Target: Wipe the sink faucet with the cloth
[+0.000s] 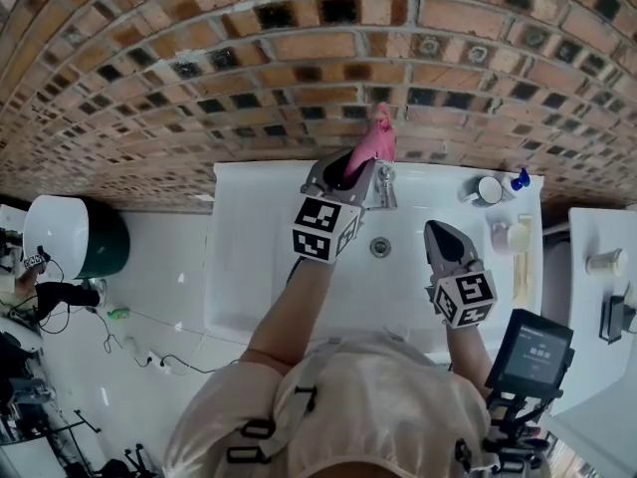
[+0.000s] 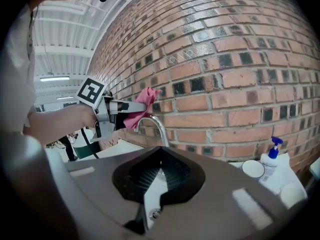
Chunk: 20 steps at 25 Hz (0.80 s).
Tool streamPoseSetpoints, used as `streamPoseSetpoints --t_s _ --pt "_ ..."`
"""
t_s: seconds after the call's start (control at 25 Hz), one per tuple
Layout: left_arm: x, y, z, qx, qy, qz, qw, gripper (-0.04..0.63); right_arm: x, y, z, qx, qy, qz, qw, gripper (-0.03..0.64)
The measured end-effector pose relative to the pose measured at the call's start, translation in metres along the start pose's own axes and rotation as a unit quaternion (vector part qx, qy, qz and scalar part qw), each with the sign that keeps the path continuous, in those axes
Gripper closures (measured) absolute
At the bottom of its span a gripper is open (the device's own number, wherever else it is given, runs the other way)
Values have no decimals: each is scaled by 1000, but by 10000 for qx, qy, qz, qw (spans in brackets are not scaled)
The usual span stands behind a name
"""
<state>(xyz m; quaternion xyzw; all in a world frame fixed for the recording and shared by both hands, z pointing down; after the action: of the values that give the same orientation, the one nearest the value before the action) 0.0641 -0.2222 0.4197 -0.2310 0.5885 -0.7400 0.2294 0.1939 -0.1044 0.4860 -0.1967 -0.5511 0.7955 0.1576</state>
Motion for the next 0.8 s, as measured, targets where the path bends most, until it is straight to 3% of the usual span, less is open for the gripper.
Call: streamPoseSetpoints --t_s 0.12,0.32,0.56,0.8 --pt "-28 -4 18 39 -267 220 9994 502 -6 -4 -4 10 -52 78 10000 626" --pt "-58 -35 44 264 -439 969 9940 502 -14 -11 -8 63 -118 172 9998 626" --pt "-49 -92 55 870 -481 466 9940 503 -25 -12 -5 86 -177 235 9995 626" --pt "-43 -102 52 1020 -447 292 9933 502 -25 -13 3 97 -151 311 9994 626"
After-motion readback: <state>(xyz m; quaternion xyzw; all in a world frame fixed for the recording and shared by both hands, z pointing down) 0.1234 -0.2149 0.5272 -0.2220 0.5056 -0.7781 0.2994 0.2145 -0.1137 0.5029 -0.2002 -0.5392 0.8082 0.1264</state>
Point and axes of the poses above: the fingertips, and each gripper's own axes: z forward along the fingers, x to its left, y out of its top, the point moved 1 cm from there along -z, backward along the fingers, and after that the axes turned 2 degrees about -x, right-handed, at the moved point
